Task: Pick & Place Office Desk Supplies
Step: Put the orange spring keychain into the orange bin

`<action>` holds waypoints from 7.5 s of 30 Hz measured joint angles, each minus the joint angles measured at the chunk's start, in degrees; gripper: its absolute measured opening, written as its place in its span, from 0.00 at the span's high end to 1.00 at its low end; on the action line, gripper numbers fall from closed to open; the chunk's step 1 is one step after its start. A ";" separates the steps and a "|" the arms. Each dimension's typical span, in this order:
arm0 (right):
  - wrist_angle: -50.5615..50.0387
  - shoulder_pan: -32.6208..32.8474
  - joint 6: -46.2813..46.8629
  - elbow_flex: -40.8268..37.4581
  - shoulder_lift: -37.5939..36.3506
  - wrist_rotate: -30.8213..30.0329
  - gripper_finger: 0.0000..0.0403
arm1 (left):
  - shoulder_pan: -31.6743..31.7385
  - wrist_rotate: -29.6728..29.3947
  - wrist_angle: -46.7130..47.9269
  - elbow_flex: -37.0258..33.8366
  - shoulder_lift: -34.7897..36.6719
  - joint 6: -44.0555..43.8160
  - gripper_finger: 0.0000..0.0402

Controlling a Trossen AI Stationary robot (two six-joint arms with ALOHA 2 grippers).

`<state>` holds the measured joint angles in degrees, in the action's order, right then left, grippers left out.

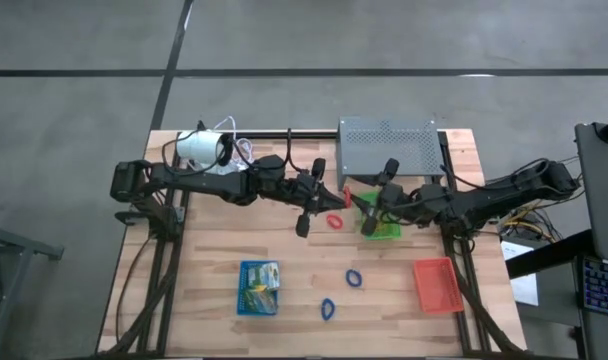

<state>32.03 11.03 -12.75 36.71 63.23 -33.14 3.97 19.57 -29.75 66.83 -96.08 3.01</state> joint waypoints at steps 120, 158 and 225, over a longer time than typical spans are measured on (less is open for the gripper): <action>-3.54 0.09 -4.20 2.07 0.91 0.06 0.93 | -0.08 -7.13 2.40 0.02 1.41 -23.04 0.75; -24.28 3.56 -1.66 3.27 -11.81 -12.08 0.93 | -0.83 -8.03 15.77 0.02 4.46 -17.79 0.75; -97.26 49.88 128.25 6.73 2.37 33.18 0.93 | 0.87 -18.78 18.88 -0.63 10.11 -12.22 0.75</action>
<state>-65.23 60.90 115.50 43.44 65.60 0.03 4.84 0.80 -10.87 66.19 -85.97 -9.21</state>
